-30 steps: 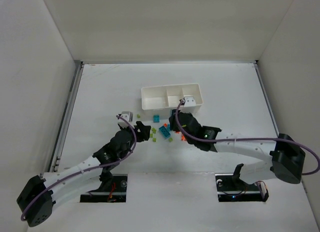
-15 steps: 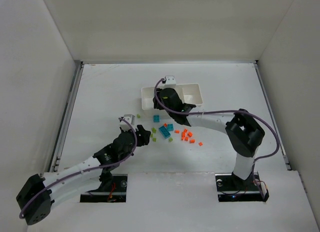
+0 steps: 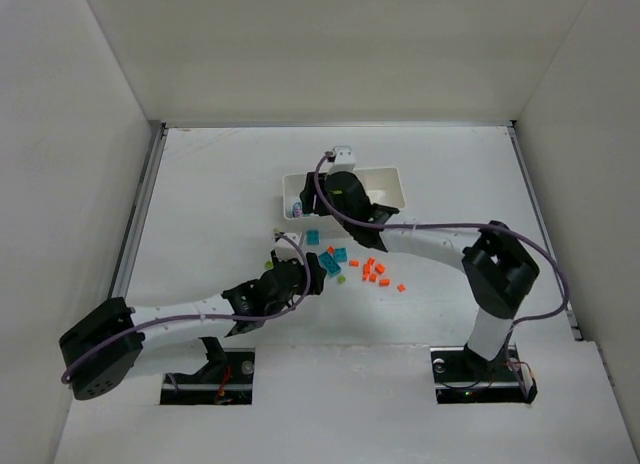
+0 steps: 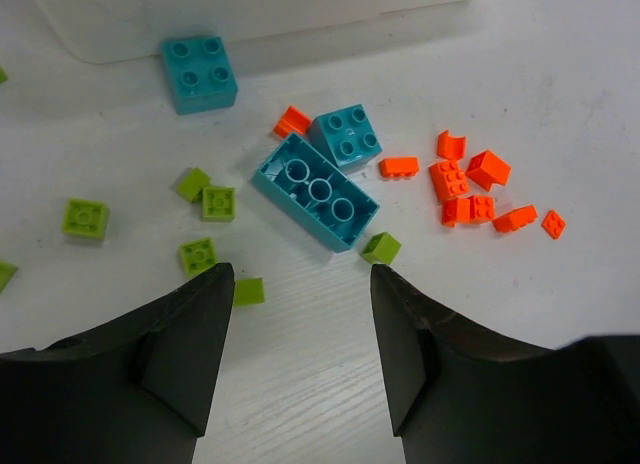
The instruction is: Sort the legos into containers by color
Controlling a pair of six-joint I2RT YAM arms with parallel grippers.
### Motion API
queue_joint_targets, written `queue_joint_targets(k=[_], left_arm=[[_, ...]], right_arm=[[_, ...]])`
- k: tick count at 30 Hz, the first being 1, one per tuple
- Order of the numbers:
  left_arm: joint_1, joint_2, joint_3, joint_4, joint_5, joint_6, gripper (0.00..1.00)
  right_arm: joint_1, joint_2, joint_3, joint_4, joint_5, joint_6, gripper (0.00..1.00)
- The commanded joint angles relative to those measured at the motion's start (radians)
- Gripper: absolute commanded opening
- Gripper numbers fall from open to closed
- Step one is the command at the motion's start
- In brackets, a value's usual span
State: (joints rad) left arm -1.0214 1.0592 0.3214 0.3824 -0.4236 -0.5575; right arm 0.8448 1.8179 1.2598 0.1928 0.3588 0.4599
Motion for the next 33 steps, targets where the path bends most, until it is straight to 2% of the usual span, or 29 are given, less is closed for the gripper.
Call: queue_joint_targets(k=[1, 5, 8, 10, 15, 20, 25, 33], left_arm=[[-0.022, 0.056, 0.074, 0.081, -0.015, 0.013, 0.55], [-0.038, 0.12, 0.108, 0.075, -0.043, 0.025, 0.53], [-0.055, 0.108, 0.094, 0.037, -0.076, 0.019, 0.44], [-0.067, 0.087, 0.067, 0.013, -0.124, 0.01, 0.39], [-0.104, 0.077, 0.05, -0.095, -0.176, -0.048, 0.33], [-0.118, 0.13, 0.056, -0.125, -0.199, -0.082, 0.33], [-0.116, 0.166, 0.067, -0.131, -0.205, -0.093, 0.34], [-0.11, 0.232, 0.093, -0.114, -0.222, -0.081, 0.36]], right_arm=[[0.0, -0.147, -0.086, 0.071, 0.009, 0.005, 0.66], [0.003, -0.267, -0.242, 0.105, 0.022, 0.006, 0.49], [0.003, -0.345, -0.348, 0.106, 0.052, 0.011, 0.34], [0.003, -0.399, -0.425, 0.106, 0.068, 0.02, 0.29], [0.007, -0.491, -0.559, 0.108, 0.097, 0.062, 0.3], [0.009, -0.565, -0.645, 0.119, 0.098, 0.082, 0.4], [0.009, -0.598, -0.686, 0.119, 0.092, 0.095, 0.45], [0.009, -0.623, -0.706, 0.12, 0.088, 0.102, 0.46]])
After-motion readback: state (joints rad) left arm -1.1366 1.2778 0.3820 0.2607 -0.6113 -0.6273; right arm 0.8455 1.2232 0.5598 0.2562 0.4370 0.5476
